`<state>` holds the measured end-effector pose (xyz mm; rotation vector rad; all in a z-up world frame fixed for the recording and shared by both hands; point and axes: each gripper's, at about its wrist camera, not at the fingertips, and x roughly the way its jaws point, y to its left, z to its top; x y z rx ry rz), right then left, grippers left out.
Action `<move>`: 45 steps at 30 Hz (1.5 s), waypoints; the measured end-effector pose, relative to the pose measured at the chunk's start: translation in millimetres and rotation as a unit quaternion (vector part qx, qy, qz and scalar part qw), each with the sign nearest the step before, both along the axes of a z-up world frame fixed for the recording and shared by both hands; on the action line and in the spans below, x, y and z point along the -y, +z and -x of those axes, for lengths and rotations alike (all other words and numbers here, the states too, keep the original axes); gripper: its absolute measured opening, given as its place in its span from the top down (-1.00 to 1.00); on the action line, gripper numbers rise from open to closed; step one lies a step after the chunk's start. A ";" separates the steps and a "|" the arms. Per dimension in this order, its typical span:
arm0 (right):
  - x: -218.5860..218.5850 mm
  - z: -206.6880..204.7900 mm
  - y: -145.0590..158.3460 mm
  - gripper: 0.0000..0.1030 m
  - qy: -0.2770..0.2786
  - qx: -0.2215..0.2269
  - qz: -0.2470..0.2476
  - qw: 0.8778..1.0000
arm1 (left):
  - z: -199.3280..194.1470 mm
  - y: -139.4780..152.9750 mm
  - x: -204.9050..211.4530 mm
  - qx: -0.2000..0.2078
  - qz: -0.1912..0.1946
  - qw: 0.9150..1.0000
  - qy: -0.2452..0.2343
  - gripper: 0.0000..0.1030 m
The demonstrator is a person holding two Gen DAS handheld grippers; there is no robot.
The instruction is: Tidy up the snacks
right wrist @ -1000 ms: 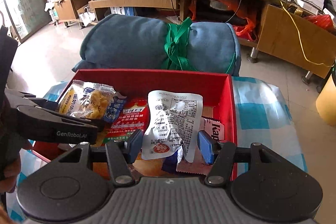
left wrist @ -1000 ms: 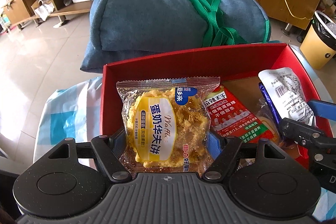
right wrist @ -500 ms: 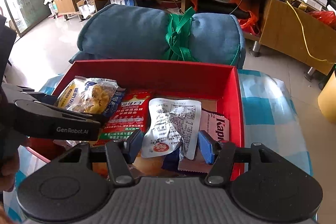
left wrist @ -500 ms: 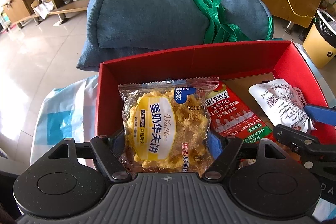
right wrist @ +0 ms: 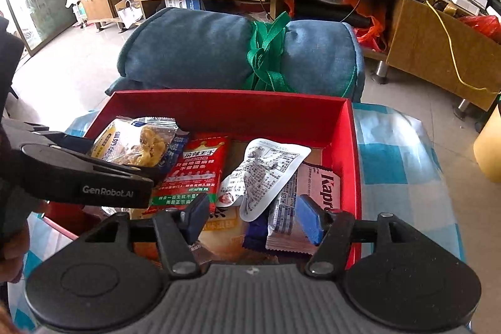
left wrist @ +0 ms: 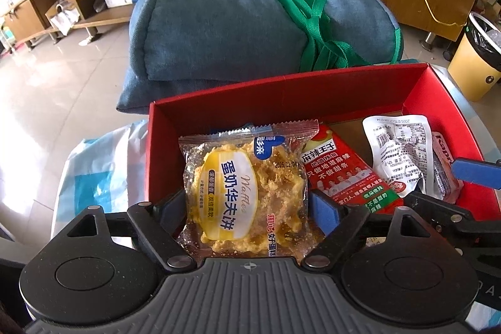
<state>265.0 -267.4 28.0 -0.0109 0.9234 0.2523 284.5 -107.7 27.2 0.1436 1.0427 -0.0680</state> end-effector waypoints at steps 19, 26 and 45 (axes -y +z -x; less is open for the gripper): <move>13.9 19.4 29.5 -0.14 -0.029 0.031 -0.022 0.999 | 20.9 34.4 -3.8 0.044 0.018 0.999 0.001 -0.79; 17.0 39.0 42.8 -0.23 -0.038 0.043 -0.043 0.997 | 40.5 44.6 -9.5 0.061 0.030 0.998 0.008 -0.81; 12.2 123.2 47.7 -0.25 -0.067 0.056 -0.072 0.994 | 113.8 48.8 -22.5 0.079 0.042 0.996 0.003 -0.97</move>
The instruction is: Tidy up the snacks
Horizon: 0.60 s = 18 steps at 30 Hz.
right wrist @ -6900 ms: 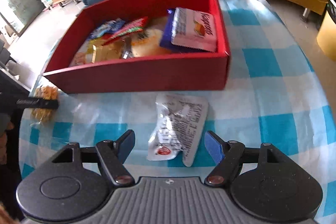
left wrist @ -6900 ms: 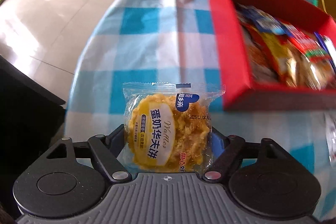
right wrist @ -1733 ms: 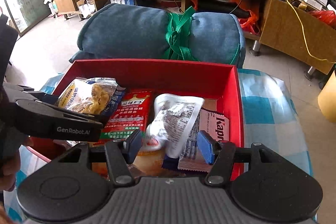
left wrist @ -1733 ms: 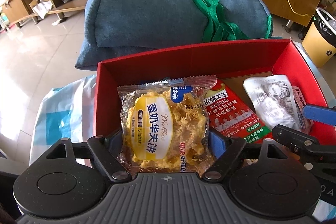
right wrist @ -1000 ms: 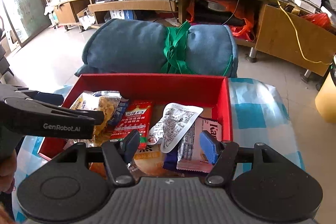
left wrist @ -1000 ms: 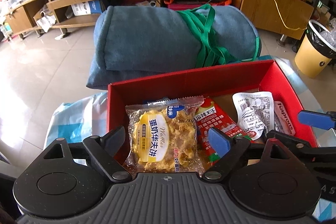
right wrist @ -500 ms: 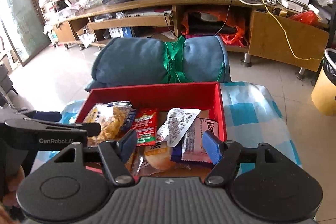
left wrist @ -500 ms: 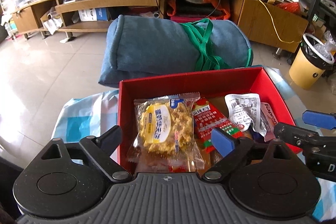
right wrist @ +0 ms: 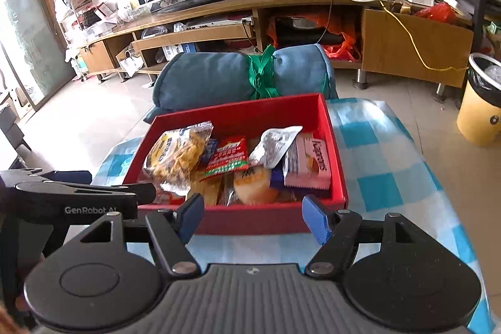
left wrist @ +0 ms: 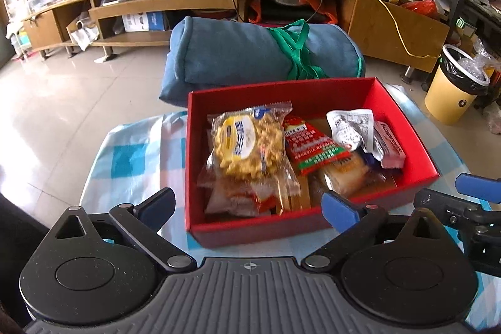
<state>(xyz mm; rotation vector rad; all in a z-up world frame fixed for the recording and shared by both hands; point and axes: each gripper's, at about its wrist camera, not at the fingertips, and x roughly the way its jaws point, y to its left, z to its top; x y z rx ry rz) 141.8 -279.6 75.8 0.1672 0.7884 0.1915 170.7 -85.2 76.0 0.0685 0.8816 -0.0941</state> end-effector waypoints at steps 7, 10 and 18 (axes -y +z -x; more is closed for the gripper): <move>-6.7 23.6 -3.3 -0.26 -0.001 0.001 0.004 1.000 | 28.1 -6.3 0.5 -0.006 -0.004 1.000 -0.014 -0.98; -8.4 35.8 -6.8 -0.26 -0.004 -0.005 0.002 1.000 | 40.9 -9.1 -0.1 -0.005 -0.008 1.000 -0.019 -0.98; -13.9 66.3 -15.2 -0.27 -0.014 -0.018 0.009 1.000 | 70.0 -15.8 -4.9 -0.014 0.002 1.000 -0.028 -1.00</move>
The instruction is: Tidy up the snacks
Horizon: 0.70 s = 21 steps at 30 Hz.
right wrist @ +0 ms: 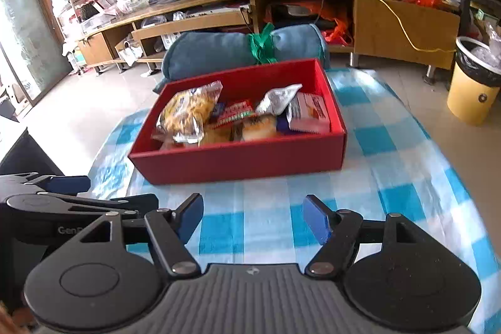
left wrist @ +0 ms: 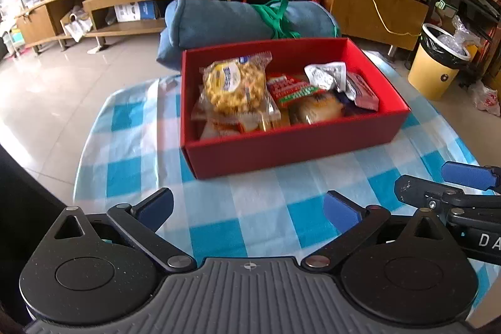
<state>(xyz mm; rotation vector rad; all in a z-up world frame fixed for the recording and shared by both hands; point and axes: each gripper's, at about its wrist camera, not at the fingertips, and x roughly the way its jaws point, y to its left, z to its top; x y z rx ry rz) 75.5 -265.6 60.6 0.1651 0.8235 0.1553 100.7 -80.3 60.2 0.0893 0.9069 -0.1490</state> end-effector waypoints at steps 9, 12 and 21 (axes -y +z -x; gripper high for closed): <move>0.3 21.3 -11.8 -0.28 -0.010 -0.022 0.004 1.000 | 21.1 -5.1 -4.9 -0.003 -0.002 1.000 0.000 -1.00; 0.0 27.1 -11.8 -0.28 -0.010 -0.022 0.001 1.000 | 26.4 -4.4 -4.7 -0.001 -0.001 1.000 -0.003 -1.00; -1.8 33.4 -10.8 -0.31 -0.006 -0.020 -0.003 1.000 | 33.9 -5.0 -4.0 0.001 0.000 1.000 -0.011 -1.00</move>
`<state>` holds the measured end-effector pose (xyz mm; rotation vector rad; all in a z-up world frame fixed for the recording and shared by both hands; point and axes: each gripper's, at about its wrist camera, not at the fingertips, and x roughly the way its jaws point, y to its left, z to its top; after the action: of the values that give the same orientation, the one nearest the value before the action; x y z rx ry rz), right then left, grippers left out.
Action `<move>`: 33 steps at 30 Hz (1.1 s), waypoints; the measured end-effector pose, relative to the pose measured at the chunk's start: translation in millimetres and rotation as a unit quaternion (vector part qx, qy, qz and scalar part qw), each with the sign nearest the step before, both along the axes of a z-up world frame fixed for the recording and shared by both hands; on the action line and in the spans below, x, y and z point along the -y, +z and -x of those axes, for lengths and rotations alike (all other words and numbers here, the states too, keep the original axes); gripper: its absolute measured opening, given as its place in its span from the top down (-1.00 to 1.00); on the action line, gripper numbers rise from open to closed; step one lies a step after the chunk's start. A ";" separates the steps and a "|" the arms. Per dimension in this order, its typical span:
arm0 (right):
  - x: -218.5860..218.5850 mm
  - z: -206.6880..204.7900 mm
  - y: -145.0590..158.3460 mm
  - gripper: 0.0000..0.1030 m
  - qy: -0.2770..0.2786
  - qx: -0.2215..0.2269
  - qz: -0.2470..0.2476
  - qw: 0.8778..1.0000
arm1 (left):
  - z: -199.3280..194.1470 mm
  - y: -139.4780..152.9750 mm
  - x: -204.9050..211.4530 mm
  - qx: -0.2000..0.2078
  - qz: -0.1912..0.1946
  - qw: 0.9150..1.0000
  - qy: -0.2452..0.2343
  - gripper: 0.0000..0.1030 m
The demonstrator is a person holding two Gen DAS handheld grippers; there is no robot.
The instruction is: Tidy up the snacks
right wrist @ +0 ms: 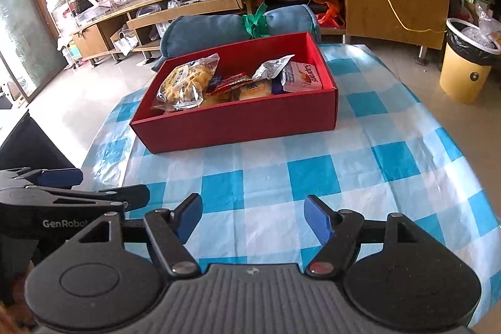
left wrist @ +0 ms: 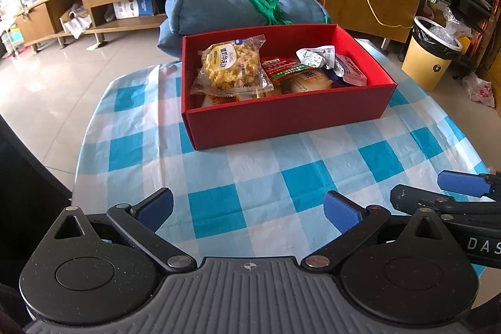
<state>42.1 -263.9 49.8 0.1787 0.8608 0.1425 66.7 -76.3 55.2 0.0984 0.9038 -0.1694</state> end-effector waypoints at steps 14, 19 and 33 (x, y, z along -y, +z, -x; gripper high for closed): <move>0.8 0.4 0.4 -0.31 0.000 0.001 -0.003 1.000 | 2.3 0.8 -0.1 0.002 0.002 1.000 -0.002 -1.00; 0.6 0.3 0.3 -0.31 0.000 0.001 -0.003 1.000 | 2.6 0.8 -0.6 0.002 0.002 1.000 -0.002 -1.00; 0.2 1.1 -0.3 -0.31 0.002 0.000 -0.003 1.000 | 3.9 0.5 -1.6 0.002 0.002 1.000 -0.002 -0.98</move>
<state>41.1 -264.1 49.5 0.1823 0.8611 0.1475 62.9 -74.7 55.6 0.0976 0.8986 -0.1751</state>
